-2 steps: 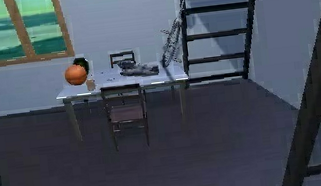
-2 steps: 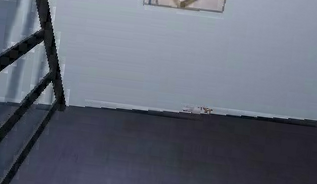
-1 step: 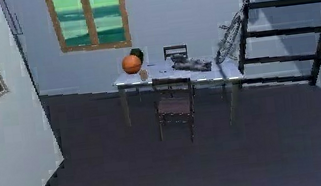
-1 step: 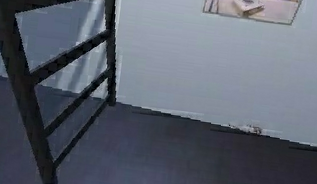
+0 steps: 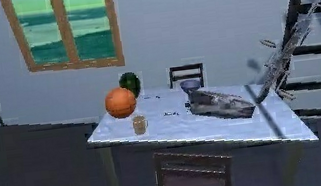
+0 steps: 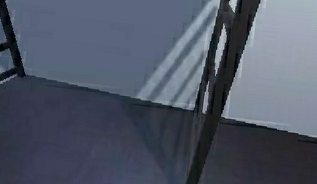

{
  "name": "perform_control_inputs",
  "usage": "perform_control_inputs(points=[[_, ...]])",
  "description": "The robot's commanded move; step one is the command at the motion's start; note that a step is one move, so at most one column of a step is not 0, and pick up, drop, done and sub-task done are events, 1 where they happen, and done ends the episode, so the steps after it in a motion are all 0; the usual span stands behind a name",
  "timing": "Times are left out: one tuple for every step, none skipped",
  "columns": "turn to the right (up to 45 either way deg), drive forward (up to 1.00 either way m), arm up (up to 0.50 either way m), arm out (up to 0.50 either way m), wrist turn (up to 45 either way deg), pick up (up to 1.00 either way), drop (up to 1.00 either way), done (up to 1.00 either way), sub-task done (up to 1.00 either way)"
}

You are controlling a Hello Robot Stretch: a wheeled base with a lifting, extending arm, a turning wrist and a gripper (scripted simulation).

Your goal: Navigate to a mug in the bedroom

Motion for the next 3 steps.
perform_control_inputs(points=[[-6.0, 0.00, 0.00, 0.00, 0.0, 0.00, 0.00, 0.00, 0.00], [0.0, 0.35, 0.00, 0.00, 0.0, 0.00, 0.00, 0.00, 0.00], [0.0, 0.00, 0.00, 0.00, 0.0, 0.00, 0.00, 1.00, 0.00]])
